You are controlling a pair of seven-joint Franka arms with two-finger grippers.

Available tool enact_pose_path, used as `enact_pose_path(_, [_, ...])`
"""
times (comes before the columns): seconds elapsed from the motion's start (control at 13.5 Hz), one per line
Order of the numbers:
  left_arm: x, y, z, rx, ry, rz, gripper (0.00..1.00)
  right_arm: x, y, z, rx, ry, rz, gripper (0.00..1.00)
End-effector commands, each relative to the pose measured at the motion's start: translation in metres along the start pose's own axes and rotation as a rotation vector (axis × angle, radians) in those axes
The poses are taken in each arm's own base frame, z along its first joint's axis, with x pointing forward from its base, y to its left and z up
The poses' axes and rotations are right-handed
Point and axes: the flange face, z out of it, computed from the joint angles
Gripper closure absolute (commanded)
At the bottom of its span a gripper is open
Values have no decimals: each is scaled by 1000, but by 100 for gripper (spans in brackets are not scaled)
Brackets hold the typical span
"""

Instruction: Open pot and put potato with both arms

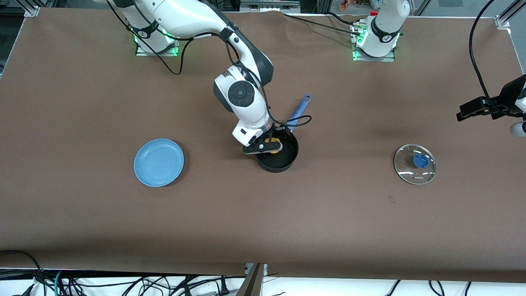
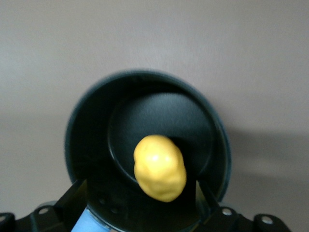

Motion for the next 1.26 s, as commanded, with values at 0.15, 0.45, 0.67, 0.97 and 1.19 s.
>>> enact_pose_path(0.15, [2, 0, -5, -7, -9, -5, 0, 55, 68, -115, -34, 17, 70, 0])
enact_pose_path(0.45, [3, 2, -5, -8, -9, -2, 0, 56, 133, -226, -95, -76, 110, 0])
enact_pose_path(0.67, [2, 2, -6, -8, -8, -2, 0, 27, 188, -318, -111, -120, 88, 0])
enact_pose_path(0.97, [3, 3, -5, -8, -9, -1, 0, -7, 304, -399, -90, -154, 89, 0])
enact_pose_path(1.19, [3, 2, -5, -8, -9, -4, 0, -24, 349, -432, -167, -173, 86, 0])
